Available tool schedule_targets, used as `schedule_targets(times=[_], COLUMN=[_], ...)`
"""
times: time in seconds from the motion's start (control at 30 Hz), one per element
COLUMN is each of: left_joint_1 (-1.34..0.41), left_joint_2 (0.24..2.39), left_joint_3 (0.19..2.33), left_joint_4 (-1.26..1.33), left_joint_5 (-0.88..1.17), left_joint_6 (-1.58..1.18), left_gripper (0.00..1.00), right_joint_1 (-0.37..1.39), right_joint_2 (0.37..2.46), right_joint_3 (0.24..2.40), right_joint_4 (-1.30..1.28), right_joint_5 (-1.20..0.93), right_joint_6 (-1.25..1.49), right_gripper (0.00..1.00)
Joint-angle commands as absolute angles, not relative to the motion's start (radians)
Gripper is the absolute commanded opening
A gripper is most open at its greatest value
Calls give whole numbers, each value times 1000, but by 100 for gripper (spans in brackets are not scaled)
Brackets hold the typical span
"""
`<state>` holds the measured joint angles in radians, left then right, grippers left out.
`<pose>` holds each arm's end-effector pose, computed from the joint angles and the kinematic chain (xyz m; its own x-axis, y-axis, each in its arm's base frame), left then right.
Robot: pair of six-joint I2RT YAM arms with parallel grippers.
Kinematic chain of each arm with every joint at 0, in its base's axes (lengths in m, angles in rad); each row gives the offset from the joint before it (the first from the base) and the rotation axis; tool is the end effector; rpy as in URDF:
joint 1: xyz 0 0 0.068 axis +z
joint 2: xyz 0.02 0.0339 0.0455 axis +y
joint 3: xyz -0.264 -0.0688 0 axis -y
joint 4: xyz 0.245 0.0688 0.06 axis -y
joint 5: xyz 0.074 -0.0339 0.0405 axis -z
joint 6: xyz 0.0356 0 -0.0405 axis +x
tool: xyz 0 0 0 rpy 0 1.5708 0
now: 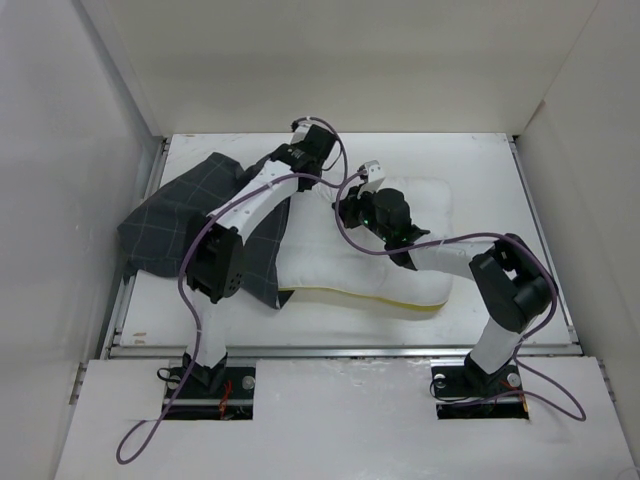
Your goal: Put the pillow into the pillowcase
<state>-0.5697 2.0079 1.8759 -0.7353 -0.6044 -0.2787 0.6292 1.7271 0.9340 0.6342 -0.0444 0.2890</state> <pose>0.3893 -0.2253 0.3011 -0.6543 0.1503 -0.7411 -0.0476 0.9699 0.2387 0.3095 0.2272 0.2245 -0.3003 0.1336 -0.9445 -0.5610 0.7760 0.2881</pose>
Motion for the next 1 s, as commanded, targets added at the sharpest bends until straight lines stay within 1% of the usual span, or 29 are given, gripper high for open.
schedule_targets(times=[0.0,0.17,0.27,0.37,0.4,0.5,0.53,0.6,0.63,0.67,0.7,0.73,0.8,0.83,0.87,0.9,0.93,0.97], left_joint_1=[-575,-663,-728,-791,-802,-816,-827,-827,-827,-827,-827,-827,-827,-827,-827,-827,-827,-827], left_joint_2=[2028,1977,1965,1954,1954,1954,1954,1924,1911,1899,1876,1864,1841,1809,1786,1760,1694,1657], left_joint_3=[1982,1996,2028,2039,2039,2039,2016,1933,1895,1857,1821,1760,1721,1691,1672,1652,1628,1574], left_joint_4=[-756,-666,-655,-664,-664,-655,-655,-646,-620,-609,-600,-591,-591,-603,-603,-603,-603,-603], left_joint_5=[-580,-494,-384,-364,-345,-266,-256,-226,-216,-198,-189,-189,-233,-247,-265,-291,-291,-311], left_joint_6=[-278,-184,-152,-152,-152,-187,-202,-233,-259,-271,-272,-287,-333,-347,-363,-379,-411,-435], left_gripper=[0,0,0,0,0,0,0,0,2,17,30,50,77,84,92,100,100,100], right_joint_1=[638,647,647,647,647,647,647,638,638,638,638,629,614,614,592,581,571,560], right_joint_2=[1689,1710,1729,1738,1738,1738,1738,1738,1738,1729,1729,1729,1739,1749,1749,1749,1749,1737], right_joint_3=[951,971,991,973,963,888,852,825,815,815,815,815,815,802,802,802,802,811], right_joint_4=[765,805,870,954,978,1141,1213,1249,1261,1241,1217,1192,1180,1180,1161,1113,1076,1031], right_joint_5=[-66,-98,-72,-8,50,153,223,273,302,326,345,365,379,379,362,342,316,281], right_joint_6=[313,333,388,472,501,624,653,722,723,723,723,733,733,733,733,733,733,710], right_gripper=[0,0,0,0,0,0,0,0,0,0,0,0,0,0,5,13,22,58])
